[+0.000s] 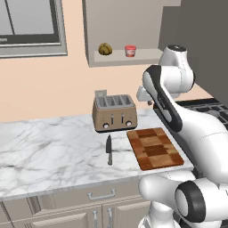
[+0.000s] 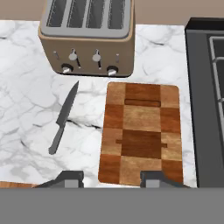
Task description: Pick the bread, place it on the cutting board, pick the jam, place it on the counter, and close the cabinet.
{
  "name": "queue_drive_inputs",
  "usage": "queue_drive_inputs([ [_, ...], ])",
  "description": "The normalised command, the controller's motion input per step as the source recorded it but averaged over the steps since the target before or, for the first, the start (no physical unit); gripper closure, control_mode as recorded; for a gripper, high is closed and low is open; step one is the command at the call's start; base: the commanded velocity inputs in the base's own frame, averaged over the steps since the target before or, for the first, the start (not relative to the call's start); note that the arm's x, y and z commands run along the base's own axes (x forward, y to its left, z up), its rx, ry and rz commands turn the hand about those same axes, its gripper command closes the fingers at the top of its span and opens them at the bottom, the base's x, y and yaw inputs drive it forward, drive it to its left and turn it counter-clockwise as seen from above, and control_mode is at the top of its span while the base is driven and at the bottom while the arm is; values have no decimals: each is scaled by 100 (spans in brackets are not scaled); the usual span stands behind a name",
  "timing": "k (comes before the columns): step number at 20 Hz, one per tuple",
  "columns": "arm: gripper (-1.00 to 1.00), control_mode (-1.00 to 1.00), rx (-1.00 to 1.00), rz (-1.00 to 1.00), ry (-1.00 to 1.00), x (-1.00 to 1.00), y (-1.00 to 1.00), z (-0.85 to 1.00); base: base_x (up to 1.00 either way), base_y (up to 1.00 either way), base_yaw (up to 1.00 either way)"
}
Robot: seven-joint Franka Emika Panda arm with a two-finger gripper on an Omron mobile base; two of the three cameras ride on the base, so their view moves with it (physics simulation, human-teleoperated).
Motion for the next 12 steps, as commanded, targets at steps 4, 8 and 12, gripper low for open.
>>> queue_drive_inputs([
  [4,-100,-100,0,0,-8,-15,0,0,0,0,0],
  [8,-100,-100,0,0,-14,-22,0,3,0,0,0],
  [12,-100,-100,0,0,-18,-25,0,12,0,0,0],
])
